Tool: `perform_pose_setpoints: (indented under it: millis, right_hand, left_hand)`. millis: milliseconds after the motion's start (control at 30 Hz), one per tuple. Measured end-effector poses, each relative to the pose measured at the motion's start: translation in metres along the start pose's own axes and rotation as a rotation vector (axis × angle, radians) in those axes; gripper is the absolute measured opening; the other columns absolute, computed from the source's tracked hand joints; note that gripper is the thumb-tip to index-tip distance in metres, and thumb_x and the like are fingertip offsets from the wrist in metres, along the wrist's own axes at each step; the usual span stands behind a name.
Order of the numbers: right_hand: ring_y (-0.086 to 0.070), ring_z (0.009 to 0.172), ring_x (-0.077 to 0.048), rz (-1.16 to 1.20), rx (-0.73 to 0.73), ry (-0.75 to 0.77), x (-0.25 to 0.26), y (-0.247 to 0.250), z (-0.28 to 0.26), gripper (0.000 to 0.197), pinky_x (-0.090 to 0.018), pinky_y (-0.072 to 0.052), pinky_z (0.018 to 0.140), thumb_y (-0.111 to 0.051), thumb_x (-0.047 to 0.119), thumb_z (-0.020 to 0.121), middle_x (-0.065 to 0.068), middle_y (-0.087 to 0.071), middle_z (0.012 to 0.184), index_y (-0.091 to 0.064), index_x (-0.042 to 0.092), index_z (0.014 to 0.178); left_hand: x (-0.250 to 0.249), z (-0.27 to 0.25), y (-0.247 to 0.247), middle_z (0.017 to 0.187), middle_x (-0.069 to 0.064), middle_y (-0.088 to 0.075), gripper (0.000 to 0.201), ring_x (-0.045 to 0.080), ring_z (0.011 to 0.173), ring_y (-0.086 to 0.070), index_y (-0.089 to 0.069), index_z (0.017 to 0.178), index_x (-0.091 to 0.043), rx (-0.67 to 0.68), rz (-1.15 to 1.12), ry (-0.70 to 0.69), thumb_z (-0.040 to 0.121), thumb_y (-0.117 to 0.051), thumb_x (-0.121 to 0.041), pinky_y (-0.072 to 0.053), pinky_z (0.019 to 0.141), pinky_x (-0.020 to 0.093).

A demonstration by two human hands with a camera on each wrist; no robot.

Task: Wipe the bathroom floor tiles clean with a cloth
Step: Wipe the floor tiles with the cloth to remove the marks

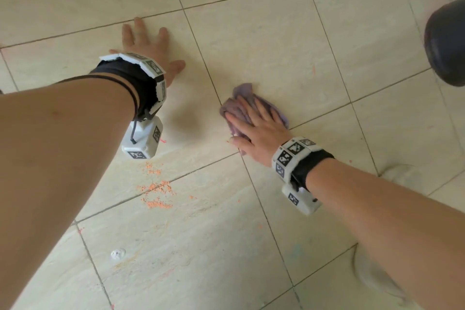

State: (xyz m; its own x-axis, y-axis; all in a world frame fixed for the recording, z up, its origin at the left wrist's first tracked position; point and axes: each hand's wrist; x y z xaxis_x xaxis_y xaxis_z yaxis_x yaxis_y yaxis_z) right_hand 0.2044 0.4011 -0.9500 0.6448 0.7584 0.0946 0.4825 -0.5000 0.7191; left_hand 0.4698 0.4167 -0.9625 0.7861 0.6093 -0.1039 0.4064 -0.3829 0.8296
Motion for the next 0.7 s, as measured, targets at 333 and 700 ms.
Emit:
perform_pose_setpoints:
  millis: [333, 700]
  right_hand:
    - [0.028, 0.145, -0.028, 0.221, -0.083, -0.155, 0.002, 0.038, 0.052, 0.064, -0.054, 0.008, 0.117, -0.023, 0.063, 0.097, 0.005, 0.027, 0.159, 0.001, 0.044, 0.153]
    - [0.024, 0.146, -0.023, 0.342, -0.032, -0.463, -0.122, 0.003, -0.015, 0.064, -0.053, 0.003, 0.118, -0.022, 0.061, 0.098, 0.007, 0.030, 0.158, 0.008, 0.044, 0.152]
  left_hand:
    - [-0.026, 0.001, -0.014, 0.161, 0.019, 0.014, 0.071, 0.051, 0.144, 0.008, -0.007, 0.150, -0.036, -0.065, 0.029, 0.024, 0.093, -0.037, -0.066, -0.015, 0.108, 0.070]
    - [-0.119, 0.001, -0.024, 0.158, 0.017, 0.002, 0.066, 0.054, 0.140, -0.004, -0.018, 0.142, -0.033, -0.080, 0.083, -0.137, 0.090, -0.046, -0.062, -0.027, 0.100, 0.069]
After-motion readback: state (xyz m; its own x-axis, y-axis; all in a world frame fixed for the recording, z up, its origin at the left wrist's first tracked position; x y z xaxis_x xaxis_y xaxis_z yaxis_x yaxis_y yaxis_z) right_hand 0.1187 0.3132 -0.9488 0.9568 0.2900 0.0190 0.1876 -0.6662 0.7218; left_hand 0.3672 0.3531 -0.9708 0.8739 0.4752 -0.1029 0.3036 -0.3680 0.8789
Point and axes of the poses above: each hand's wrist, its own z-axis towards the middle knuckle, its own y-axis out of the back of the hand, x = y × z
